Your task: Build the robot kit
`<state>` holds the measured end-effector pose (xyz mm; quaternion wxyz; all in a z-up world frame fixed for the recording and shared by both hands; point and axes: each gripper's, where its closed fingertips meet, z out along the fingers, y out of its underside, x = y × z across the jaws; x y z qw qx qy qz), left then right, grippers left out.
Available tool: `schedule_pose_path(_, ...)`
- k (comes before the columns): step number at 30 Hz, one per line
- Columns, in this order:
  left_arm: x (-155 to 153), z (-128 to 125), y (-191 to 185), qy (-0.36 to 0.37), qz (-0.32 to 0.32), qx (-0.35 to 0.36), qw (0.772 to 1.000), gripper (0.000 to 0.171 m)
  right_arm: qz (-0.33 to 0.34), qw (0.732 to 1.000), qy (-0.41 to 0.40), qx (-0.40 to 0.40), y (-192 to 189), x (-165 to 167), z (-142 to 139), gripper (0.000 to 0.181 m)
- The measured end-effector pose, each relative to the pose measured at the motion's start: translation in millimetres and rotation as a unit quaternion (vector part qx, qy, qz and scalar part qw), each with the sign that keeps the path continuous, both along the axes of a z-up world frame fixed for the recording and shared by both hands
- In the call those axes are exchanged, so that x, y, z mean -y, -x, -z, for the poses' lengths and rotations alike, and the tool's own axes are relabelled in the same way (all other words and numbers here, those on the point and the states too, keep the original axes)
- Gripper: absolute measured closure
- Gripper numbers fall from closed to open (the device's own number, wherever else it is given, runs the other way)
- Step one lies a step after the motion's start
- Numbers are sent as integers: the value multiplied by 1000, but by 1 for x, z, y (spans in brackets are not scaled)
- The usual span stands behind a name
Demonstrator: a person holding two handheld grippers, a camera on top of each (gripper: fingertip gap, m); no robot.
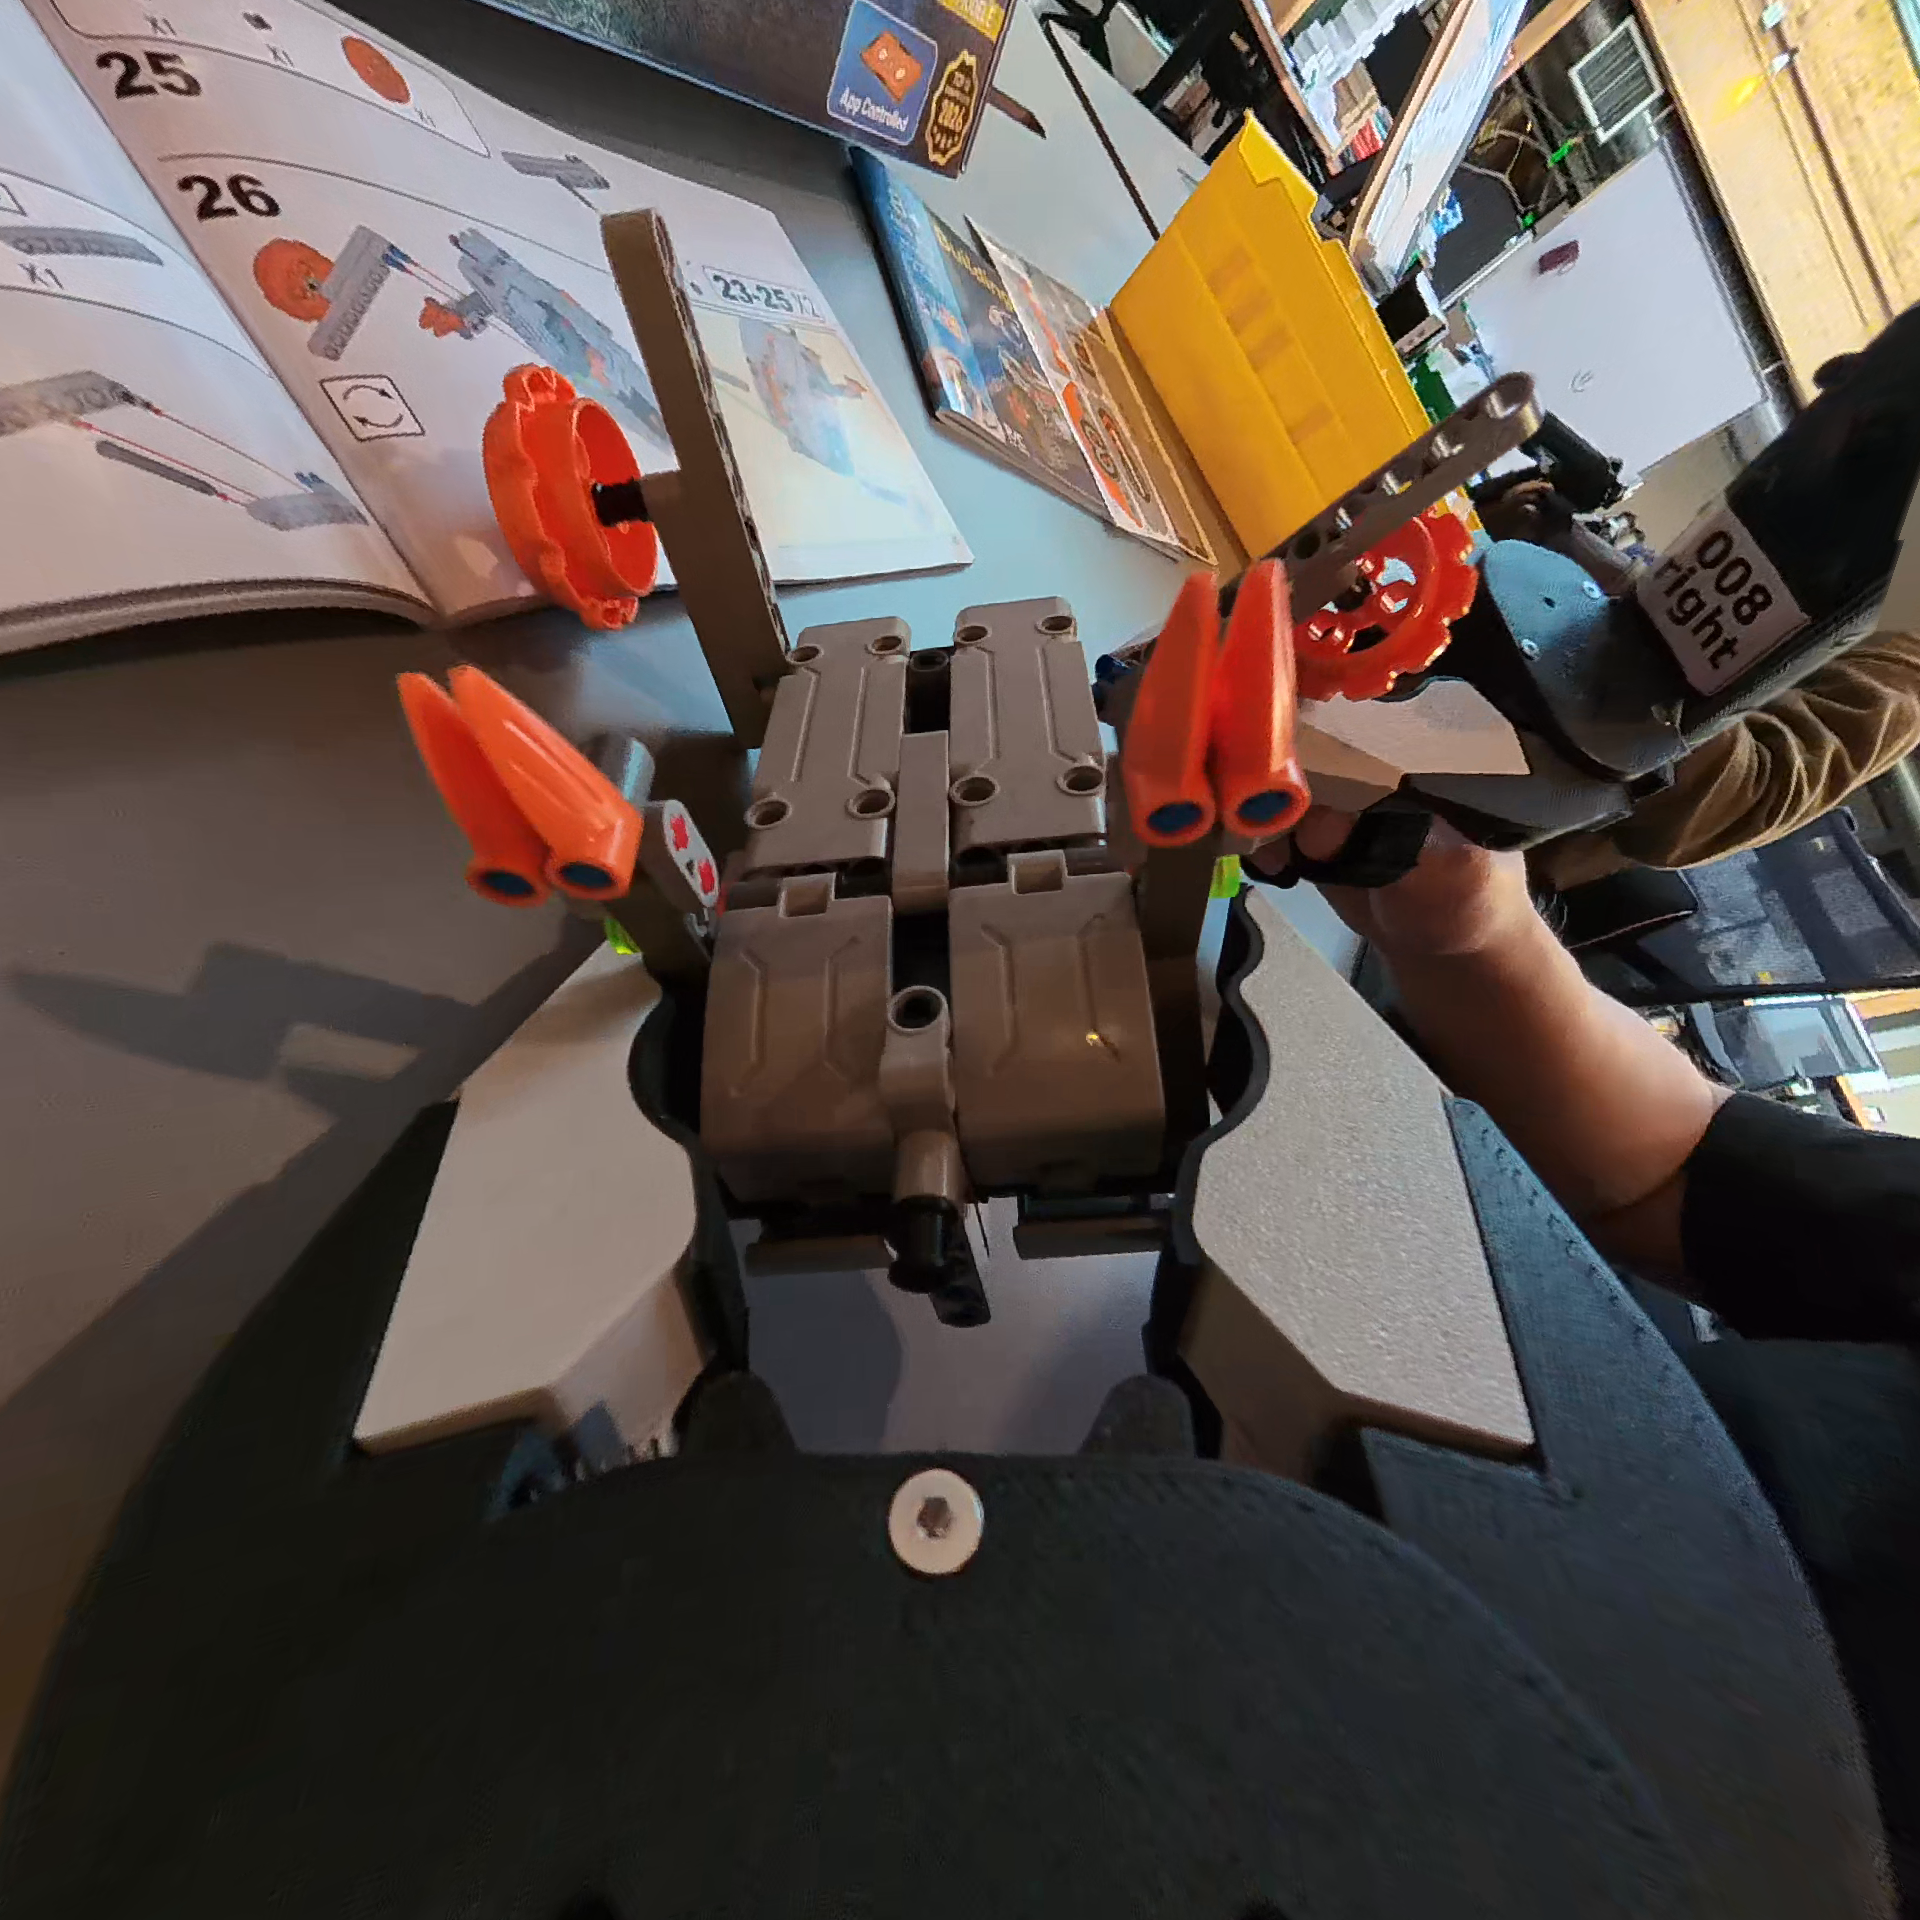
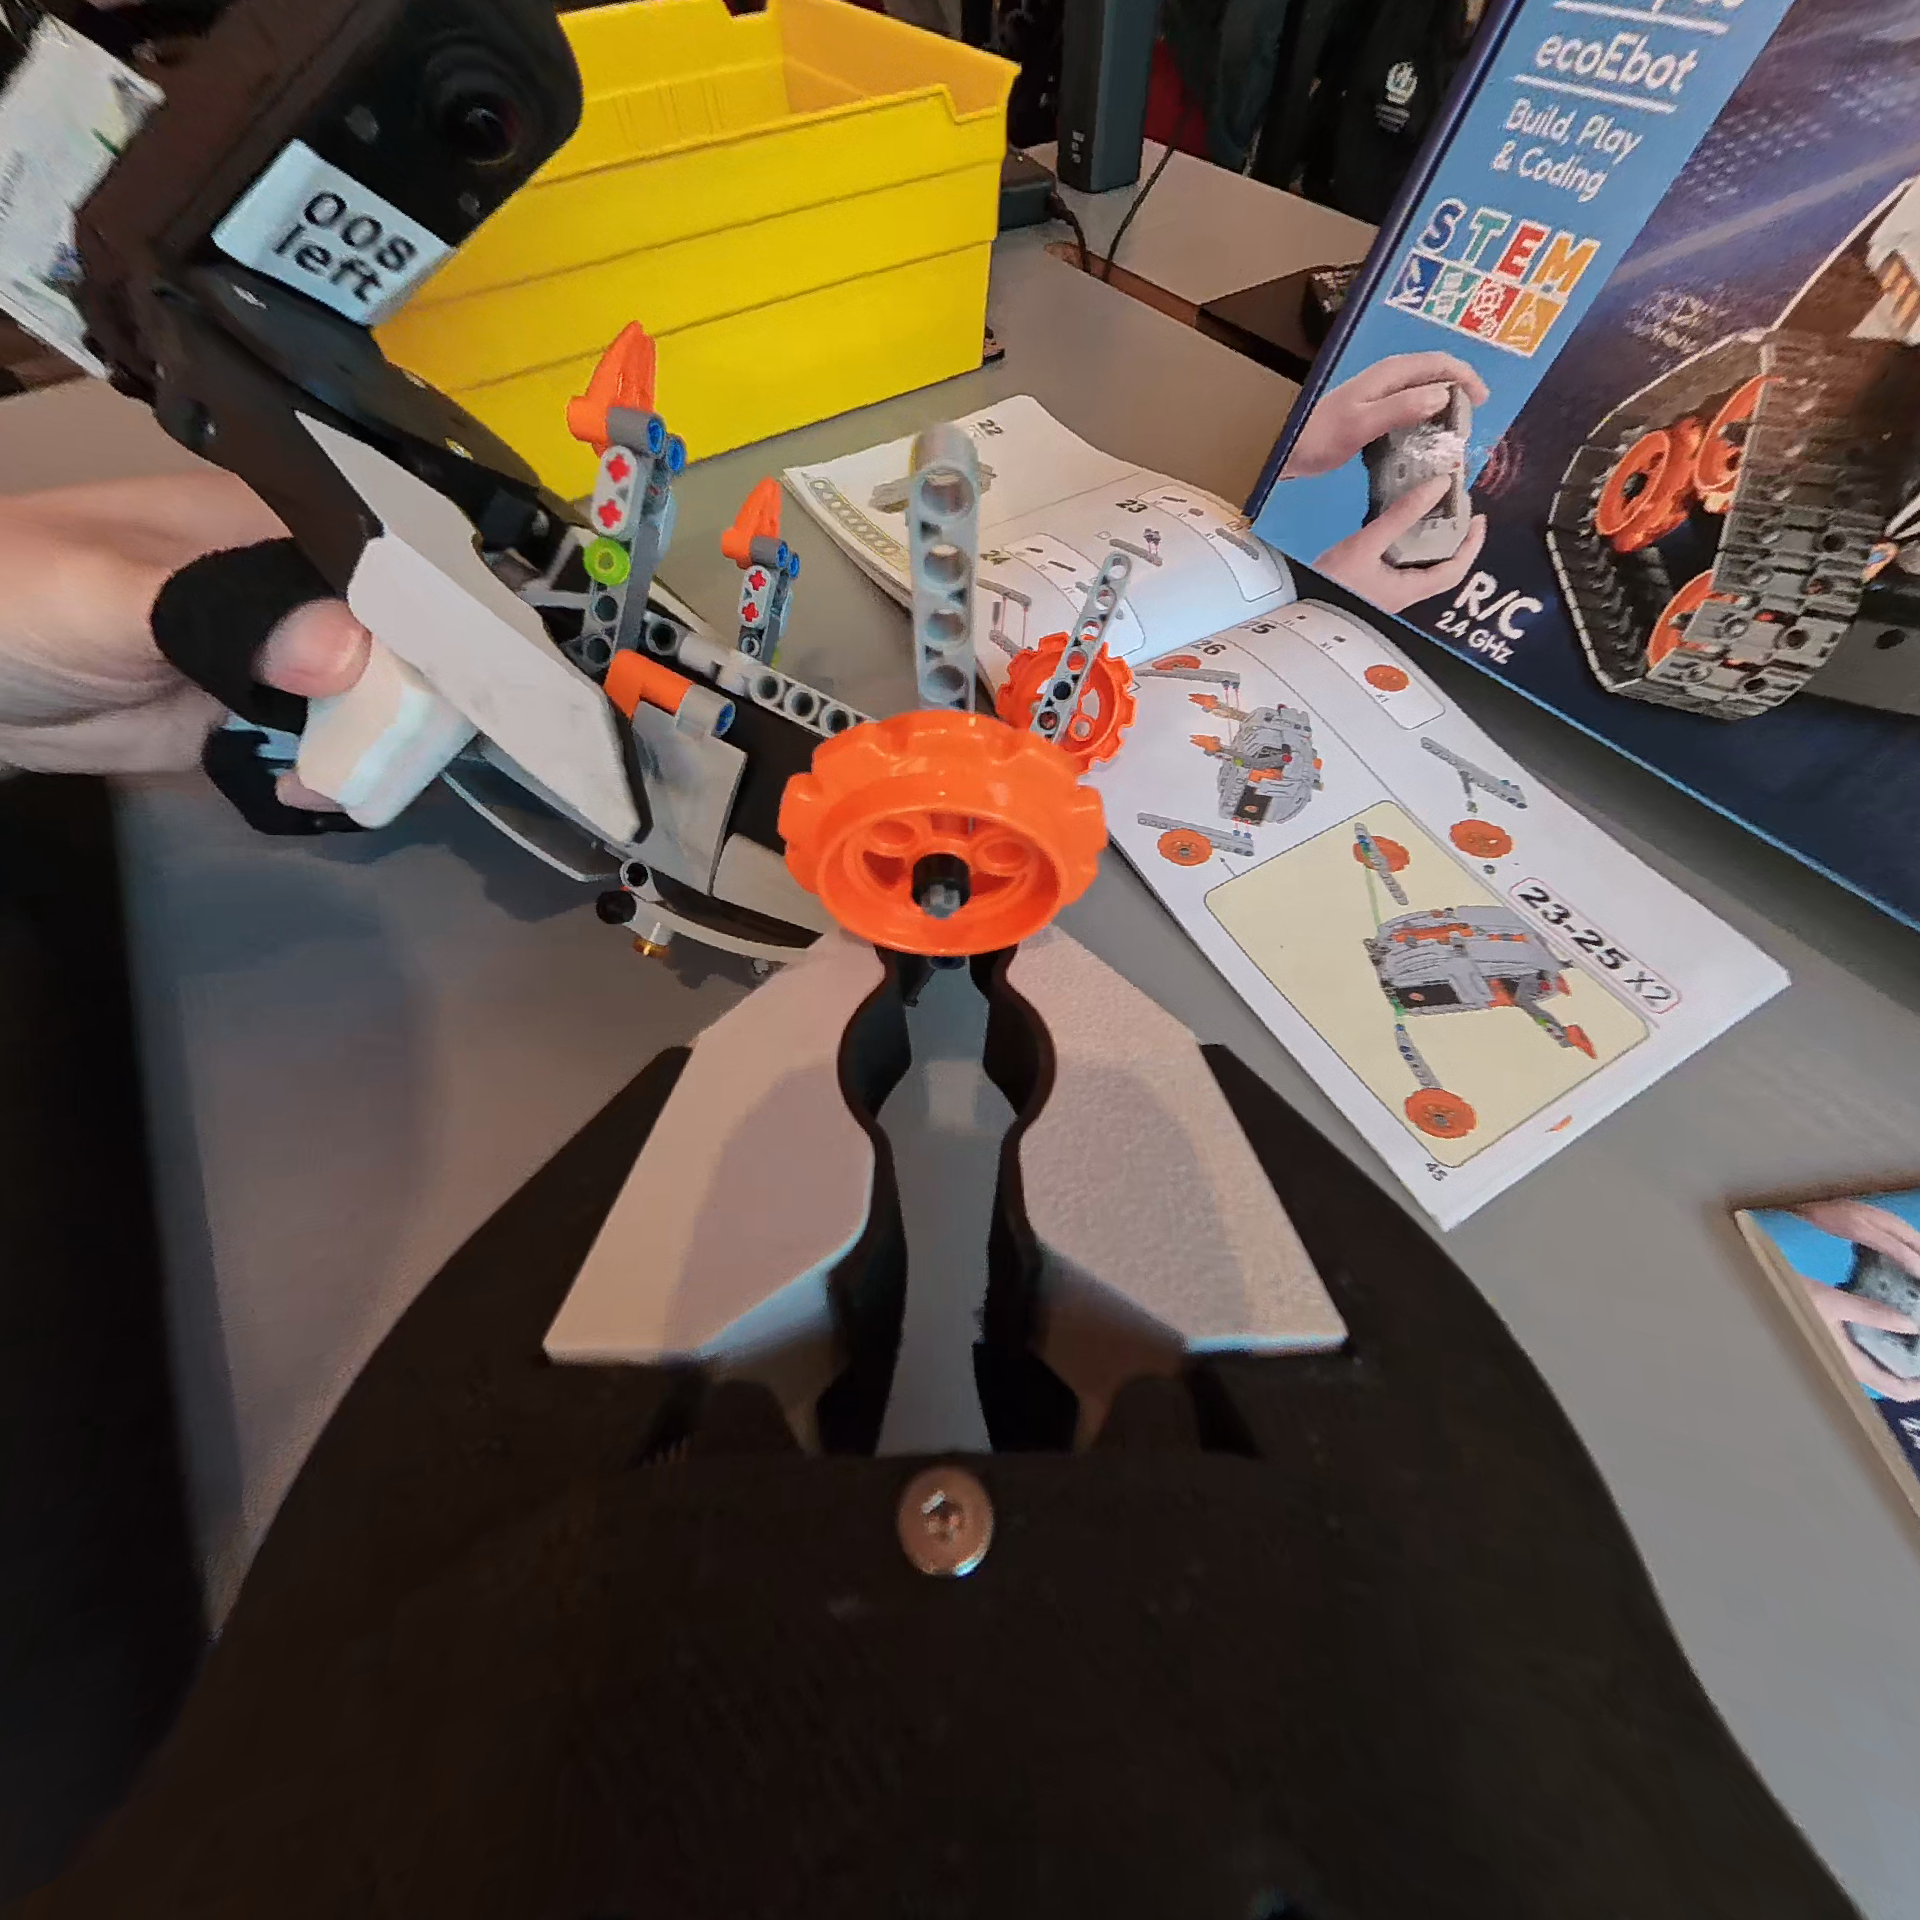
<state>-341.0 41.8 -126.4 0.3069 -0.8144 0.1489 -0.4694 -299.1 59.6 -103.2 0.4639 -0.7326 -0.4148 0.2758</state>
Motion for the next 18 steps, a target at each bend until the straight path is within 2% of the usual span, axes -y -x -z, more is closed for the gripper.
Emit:
schedule_pose_path(7, 1, 5, -5, -31, 4, -66, 997, 73, 38, 994, -56, 91, -6, -3, 1, 175)
schedule_pose_path(12, -3, 3, -7, -36, 5, -74, 997, 72, 50, 983, -79, 159, -7, -6, 3, 174)
schedule_pose_path(17, -1, 1, -8, -50, 9, -78, 996, 73, 53, 984, -47, 164, -9, -10, 7, 175)
schedule_pose_path(18, 1, -5, -11, -54, 13, -62, 997, 80, 58, 981, -36, 179, -15, -13, 14, 173)
